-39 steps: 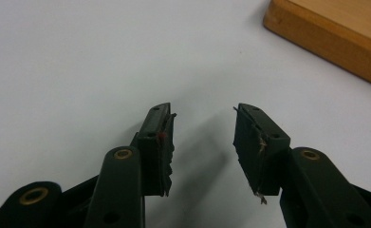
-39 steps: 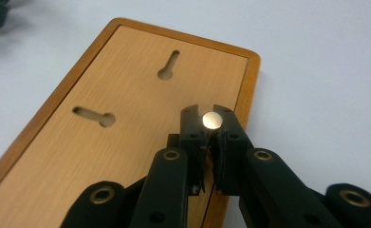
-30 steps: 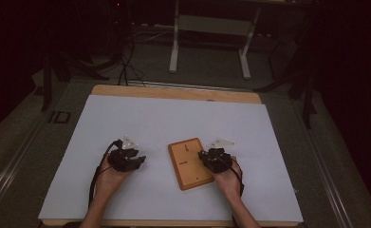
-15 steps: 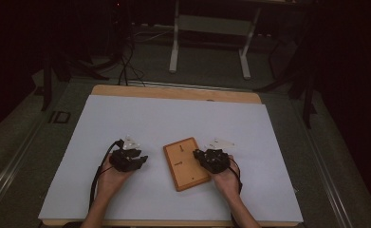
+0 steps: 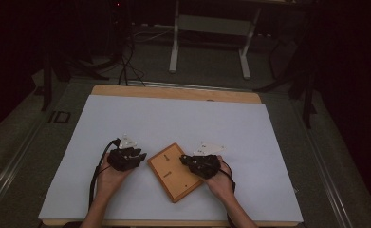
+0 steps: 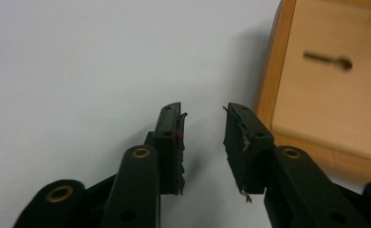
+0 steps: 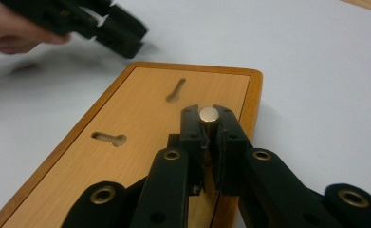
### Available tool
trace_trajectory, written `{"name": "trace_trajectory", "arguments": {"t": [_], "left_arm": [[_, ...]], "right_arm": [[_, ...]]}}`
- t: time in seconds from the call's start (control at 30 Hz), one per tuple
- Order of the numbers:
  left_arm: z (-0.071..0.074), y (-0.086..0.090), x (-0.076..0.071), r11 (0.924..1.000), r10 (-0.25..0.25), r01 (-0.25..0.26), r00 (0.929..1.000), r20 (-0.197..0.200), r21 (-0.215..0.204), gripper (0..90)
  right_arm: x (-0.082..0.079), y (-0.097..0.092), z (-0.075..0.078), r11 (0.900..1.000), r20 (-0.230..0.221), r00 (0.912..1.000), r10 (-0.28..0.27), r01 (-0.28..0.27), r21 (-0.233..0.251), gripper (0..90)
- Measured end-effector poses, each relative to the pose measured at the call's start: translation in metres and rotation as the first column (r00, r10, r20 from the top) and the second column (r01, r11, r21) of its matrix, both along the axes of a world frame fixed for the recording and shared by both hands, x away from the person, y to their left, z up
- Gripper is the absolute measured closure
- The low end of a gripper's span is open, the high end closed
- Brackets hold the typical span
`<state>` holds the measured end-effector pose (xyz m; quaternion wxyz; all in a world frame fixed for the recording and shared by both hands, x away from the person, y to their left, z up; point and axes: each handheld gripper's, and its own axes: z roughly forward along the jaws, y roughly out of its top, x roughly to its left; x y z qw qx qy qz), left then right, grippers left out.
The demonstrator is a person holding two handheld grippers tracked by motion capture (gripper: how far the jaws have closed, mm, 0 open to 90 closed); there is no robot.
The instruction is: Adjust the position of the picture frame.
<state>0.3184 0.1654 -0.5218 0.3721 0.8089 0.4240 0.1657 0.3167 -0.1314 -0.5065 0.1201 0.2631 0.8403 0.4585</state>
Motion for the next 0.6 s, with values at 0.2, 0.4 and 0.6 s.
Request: {"name": "trace_trajectory", "arguments": {"t": [0.2, 0.4, 0.6], "left_arm": [[-0.002, -0.006, 0.0, 0.9971, -0.071, 0.071, 0.9972, -0.023, 0.026, 83.7], [-0.006, -0.013, 0.0, 0.9911, -0.118, 0.122, 0.9907, -0.068, 0.054, 85.2], [-0.009, -0.016, 0.0, 0.9878, -0.141, 0.146, 0.9857, -0.093, 0.053, 86.5]], "right_arm": [[0.0, 0.005, 0.0, 0.9992, -0.003, 0.9992, 0.04, -0.04, 0.0, 84.2], [0.004, 0.005, 0.0, 0.9988, 0.012, 0.9987, 0.049, -0.049, -0.012, 84.1], [0.009, 0.003, -0.001, 0.9982, 0.014, 0.9981, 0.061, -0.061, -0.004, 84.1]]}}
